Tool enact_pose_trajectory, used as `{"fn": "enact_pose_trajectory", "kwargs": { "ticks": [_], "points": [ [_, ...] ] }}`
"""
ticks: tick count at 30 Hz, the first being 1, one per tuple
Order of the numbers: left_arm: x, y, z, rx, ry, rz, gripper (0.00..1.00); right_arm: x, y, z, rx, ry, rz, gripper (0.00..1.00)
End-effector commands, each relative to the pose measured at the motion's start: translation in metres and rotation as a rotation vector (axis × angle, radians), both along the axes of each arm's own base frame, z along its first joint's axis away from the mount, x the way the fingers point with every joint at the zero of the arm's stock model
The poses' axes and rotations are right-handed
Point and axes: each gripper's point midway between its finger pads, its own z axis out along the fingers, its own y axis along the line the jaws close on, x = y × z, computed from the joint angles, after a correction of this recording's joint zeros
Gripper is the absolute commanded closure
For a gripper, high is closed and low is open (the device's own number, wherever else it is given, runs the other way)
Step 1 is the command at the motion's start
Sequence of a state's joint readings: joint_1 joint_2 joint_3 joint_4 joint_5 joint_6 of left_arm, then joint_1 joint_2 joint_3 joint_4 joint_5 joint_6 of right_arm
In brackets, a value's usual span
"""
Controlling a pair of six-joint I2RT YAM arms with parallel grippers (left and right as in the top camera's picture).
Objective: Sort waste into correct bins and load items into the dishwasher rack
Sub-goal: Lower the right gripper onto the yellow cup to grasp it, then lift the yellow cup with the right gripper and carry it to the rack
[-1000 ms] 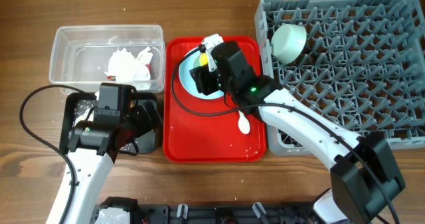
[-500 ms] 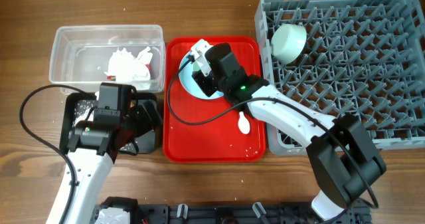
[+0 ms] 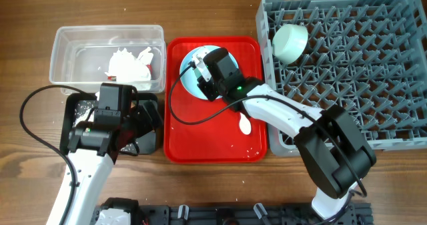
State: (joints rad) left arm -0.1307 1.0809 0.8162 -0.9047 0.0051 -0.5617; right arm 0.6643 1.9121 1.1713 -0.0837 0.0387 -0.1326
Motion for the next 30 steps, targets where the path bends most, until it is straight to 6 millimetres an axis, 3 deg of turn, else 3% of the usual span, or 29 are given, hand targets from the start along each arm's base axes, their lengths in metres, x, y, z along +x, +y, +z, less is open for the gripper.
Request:
{"fn": "enact_pose_trajectory", "kwargs": {
  "ticks": [1, 3, 8, 12, 16, 21, 25, 30],
  "points": [
    [0.000, 0.001, -0.001, -0.002, 0.001, 0.000, 0.00, 0.005, -0.003, -0.001, -0.007, -0.015, -0.020, 0.84],
    [0.000, 0.001, -0.001, -0.002, 0.001, 0.000, 0.00, 0.006, -0.002, 0.002, -0.001, -0.023, -0.019, 0.91],
    [0.000, 0.001, -0.001, -0.002, 0.001, 0.001, 0.00, 0.007, -0.002, 0.012, 0.012, -0.039, -0.020, 0.96],
    [0.000, 0.001, -0.001, -0.002, 0.001, 0.000, 0.00, 0.006, -0.002, 0.041, 0.045, -0.076, -0.023, 0.96],
    [0.000, 0.001, -0.001, -0.003, 0.001, 0.001, 0.00, -0.009, -0.014, 0.085, 0.094, -0.080, -0.057, 0.96],
    [0.000, 0.001, -0.001, -0.003, 0.001, 0.001, 0.00, -0.041, -0.045, 0.123, 0.097, -0.027, -0.082, 0.96],
    [0.000, 0.001, -0.001, -0.003, 0.001, 0.001, 0.00, -0.073, -0.070, 0.154, 0.225, 0.088, -0.024, 0.96],
    [0.000, 0.001, -0.001, -0.003, 0.001, 0.001, 0.00, -0.080, -0.116, 0.186, 0.434, 0.168, 0.025, 0.96]
  ]
}}
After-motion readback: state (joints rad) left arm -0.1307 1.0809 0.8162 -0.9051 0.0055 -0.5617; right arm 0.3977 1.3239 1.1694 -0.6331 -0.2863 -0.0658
